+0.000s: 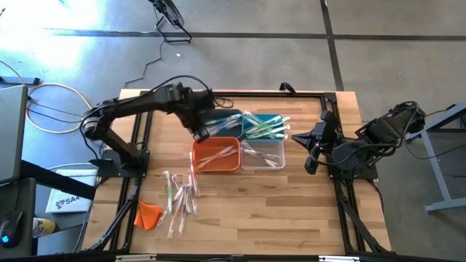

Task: Pick & Place Toothbrushes
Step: Put the green toothbrush into the right blue bin

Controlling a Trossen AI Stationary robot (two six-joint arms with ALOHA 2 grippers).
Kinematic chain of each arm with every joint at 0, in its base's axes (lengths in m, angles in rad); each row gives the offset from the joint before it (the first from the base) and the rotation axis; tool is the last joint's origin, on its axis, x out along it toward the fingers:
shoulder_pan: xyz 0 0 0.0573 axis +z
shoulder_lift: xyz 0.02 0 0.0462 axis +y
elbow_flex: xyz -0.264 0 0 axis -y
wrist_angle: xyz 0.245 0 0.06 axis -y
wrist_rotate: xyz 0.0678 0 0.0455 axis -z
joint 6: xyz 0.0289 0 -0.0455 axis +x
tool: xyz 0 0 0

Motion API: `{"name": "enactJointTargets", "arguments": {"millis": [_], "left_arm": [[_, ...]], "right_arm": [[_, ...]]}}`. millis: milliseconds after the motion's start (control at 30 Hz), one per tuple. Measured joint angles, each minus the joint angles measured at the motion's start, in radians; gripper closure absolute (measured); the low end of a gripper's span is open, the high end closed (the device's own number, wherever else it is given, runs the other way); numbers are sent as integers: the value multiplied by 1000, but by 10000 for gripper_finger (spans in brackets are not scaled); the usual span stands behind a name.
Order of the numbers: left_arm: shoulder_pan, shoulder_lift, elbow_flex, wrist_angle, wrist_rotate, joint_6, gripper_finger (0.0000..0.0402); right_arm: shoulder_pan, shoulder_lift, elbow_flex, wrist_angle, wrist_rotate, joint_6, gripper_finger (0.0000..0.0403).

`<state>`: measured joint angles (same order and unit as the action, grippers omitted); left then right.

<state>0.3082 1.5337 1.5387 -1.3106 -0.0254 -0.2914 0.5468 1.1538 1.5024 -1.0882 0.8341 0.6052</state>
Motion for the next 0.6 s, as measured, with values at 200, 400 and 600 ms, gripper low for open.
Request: {"name": "enactJointTargets", "arguments": {"millis": [200, 400, 600], "left_arm": [[-139, -107, -4, 3, -18, -96, 391], [-302, -258, -105, 17, -101, -291, 391], [-486, -354, -237, 27, -123, -571, 391]], "right_arm": [[0, 0, 0, 0, 0, 0, 401], [0, 0, 0, -7, 3, -8, 401], [0, 0, 0, -7, 4, -34, 401]]}}
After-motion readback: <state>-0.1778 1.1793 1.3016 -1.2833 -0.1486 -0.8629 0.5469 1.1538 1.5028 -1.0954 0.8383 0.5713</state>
